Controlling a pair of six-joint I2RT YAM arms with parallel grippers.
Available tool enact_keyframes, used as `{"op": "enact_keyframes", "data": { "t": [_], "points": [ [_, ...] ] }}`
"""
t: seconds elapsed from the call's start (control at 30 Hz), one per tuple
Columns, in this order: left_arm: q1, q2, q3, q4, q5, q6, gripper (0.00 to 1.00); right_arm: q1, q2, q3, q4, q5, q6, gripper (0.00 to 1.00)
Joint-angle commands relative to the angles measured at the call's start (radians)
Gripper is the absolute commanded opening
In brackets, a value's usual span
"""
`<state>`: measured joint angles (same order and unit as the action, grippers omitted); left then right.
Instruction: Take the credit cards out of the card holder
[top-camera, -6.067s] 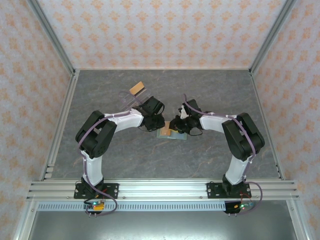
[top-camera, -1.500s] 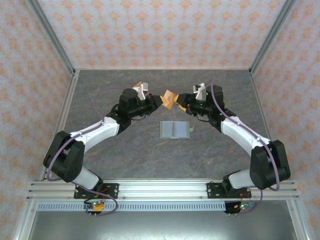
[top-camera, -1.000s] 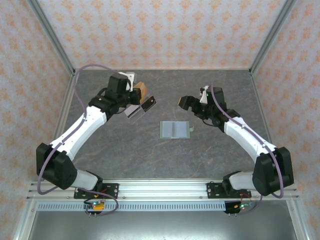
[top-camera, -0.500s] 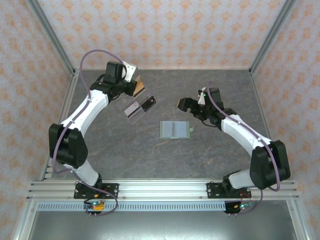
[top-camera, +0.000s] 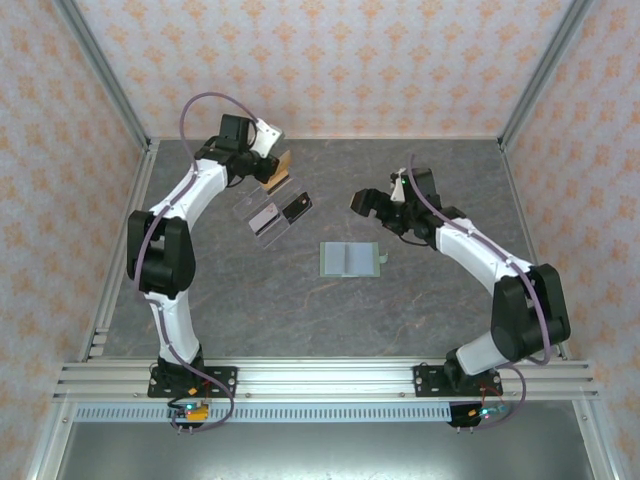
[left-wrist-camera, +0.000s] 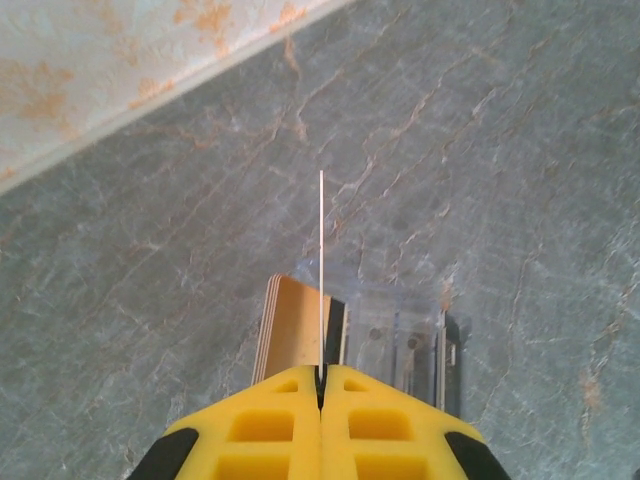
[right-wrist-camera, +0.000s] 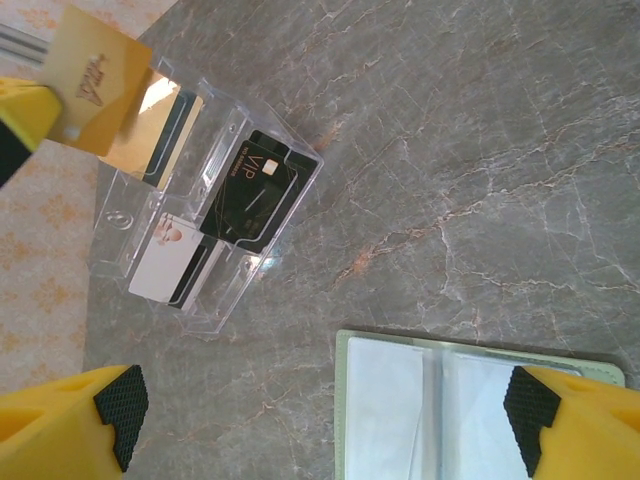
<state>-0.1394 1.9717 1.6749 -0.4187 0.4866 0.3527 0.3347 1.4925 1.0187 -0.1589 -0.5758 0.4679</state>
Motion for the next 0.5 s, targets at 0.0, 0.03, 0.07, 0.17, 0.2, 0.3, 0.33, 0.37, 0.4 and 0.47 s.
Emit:
{"op": "enact_keyframes", "data": {
  "t": [0.0,0.03,0.07,0.17,0.2,0.3,0.33,0.37,0.4,0.47],
  "points": [
    [0.023,0.009,0.034,-0.006,0.042,0.042,0.0,0.0,0.018,0.041,0.005,-0.012,0.001,0.94],
    [0.024,0.012,0.034,-0.014,0.04,0.052,0.0,0.0,0.021,0.043,0.004,-0.012,0.0,0.95],
    [0.026,0.016,0.033,-0.022,0.044,0.066,0.0,-0.001,0.025,0.045,0.004,-0.012,0.004,0.94],
    [0.029,0.025,0.032,-0.03,0.033,0.084,0.0,-0.002,0.035,0.052,0.004,-0.013,0.011,0.94],
    [0.028,0.026,0.03,-0.031,0.03,0.089,0.0,-0.001,0.039,0.054,0.004,-0.017,0.013,0.94],
    [0.03,0.025,0.019,-0.022,0.027,0.097,0.0,-0.001,0.046,0.057,0.004,-0.024,0.019,0.94],
    [0.03,0.024,0.015,-0.022,0.029,0.098,0.0,0.0,0.046,0.057,0.003,-0.025,0.02,0.94],
    [0.03,0.021,0.009,-0.019,0.035,0.099,0.0,-0.001,0.047,0.057,0.001,-0.027,0.02,0.94],
    [0.03,0.018,0.002,-0.015,0.034,0.1,0.0,-0.001,0.046,0.057,0.001,-0.028,0.02,0.94],
    [0.033,0.014,-0.01,-0.013,0.032,0.103,0.0,-0.001,0.047,0.057,0.001,-0.03,0.022,0.94]
  ]
}}
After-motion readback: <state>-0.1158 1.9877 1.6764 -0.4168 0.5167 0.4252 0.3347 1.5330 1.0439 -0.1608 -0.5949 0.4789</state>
